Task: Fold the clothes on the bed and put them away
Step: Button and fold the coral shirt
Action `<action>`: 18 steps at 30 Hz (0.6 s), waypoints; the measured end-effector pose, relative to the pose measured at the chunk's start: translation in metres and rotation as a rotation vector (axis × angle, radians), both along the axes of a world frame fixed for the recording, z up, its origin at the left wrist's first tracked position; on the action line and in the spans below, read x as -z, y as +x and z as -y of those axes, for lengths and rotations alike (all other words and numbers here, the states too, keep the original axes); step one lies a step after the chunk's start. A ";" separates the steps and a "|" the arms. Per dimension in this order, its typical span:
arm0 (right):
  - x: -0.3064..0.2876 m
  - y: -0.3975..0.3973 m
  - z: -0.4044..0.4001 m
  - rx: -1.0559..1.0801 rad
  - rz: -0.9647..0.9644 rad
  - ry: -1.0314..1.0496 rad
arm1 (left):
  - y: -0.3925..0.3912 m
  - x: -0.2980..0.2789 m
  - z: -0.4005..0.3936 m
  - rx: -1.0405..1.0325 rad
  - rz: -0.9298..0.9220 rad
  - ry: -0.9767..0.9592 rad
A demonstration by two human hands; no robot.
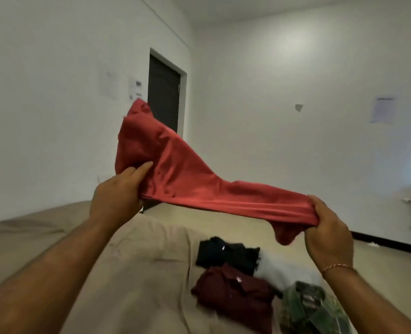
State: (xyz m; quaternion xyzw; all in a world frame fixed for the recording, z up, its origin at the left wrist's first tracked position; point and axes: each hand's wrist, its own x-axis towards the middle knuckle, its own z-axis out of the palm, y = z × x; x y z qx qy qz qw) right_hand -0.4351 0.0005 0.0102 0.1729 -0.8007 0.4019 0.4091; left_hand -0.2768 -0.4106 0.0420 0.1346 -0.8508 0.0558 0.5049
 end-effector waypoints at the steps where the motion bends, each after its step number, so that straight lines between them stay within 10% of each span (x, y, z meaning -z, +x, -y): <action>1: 0.023 0.009 -0.011 0.065 -0.017 0.137 | 0.015 0.027 0.004 -0.007 0.123 -0.030; 6: 0.158 0.067 -0.073 0.187 -0.051 1.015 | 0.101 0.166 -0.001 -0.053 1.036 0.193; 10: 0.227 0.148 -0.101 -0.121 0.471 1.554 | 0.166 0.263 -0.022 -0.069 1.570 0.320; 18: 0.258 0.210 -0.116 -0.236 0.688 1.692 | 0.200 0.294 -0.031 -0.077 1.631 0.715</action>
